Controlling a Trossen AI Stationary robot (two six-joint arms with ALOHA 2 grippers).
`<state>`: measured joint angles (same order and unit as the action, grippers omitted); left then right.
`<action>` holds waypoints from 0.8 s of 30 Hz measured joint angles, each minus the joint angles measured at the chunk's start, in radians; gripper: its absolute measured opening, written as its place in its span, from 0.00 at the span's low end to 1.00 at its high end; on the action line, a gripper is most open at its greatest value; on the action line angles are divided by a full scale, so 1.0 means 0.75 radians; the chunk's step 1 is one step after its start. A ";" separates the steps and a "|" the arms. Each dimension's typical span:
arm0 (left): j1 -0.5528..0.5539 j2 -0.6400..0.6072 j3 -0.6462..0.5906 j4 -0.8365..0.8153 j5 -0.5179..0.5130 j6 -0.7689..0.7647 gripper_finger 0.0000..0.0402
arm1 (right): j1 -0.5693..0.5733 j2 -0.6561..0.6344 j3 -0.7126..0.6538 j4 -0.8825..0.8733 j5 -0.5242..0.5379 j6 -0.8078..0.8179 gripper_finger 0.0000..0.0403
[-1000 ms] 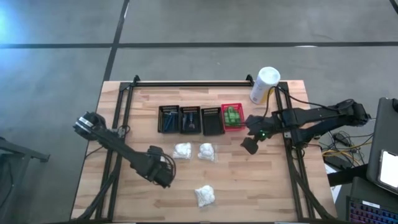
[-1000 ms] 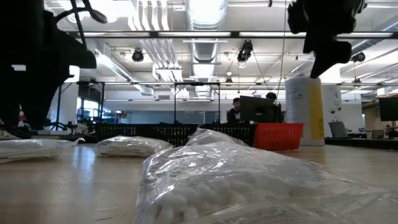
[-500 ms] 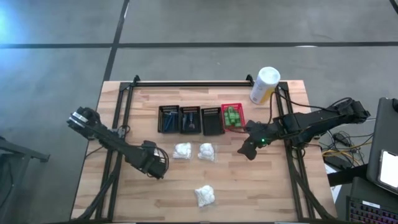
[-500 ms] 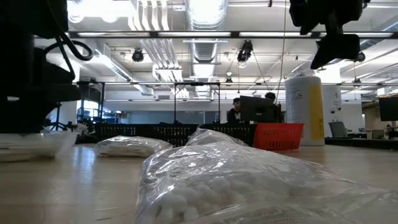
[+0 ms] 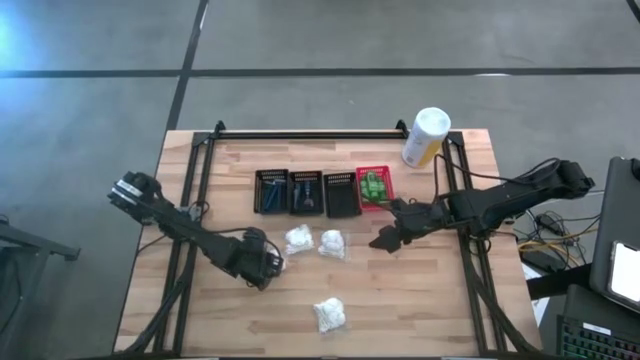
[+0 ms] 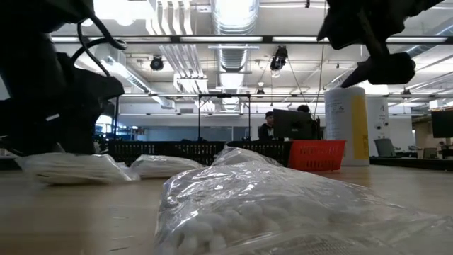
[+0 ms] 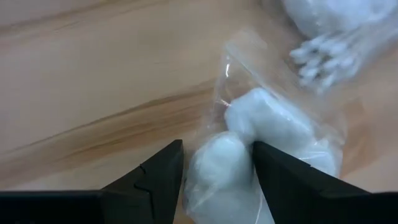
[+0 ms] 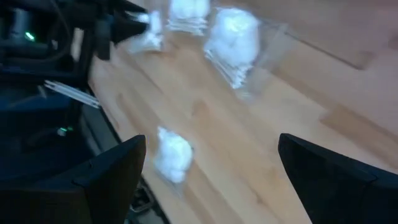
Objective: Pick & Place Travel size toiletries
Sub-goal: Put the white cotton pack into the right black bin
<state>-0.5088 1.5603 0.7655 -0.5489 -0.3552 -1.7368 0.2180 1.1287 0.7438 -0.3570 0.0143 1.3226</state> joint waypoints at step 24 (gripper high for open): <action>-0.052 0.009 0.138 0.289 -0.039 0.520 0.50 | -0.018 0.740 0.277 0.489 -0.237 -0.064 0.81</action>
<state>-0.5478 1.5669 0.8690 -0.3325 -0.3847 -1.3465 0.2047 1.6839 0.9518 0.0095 -0.1637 1.2748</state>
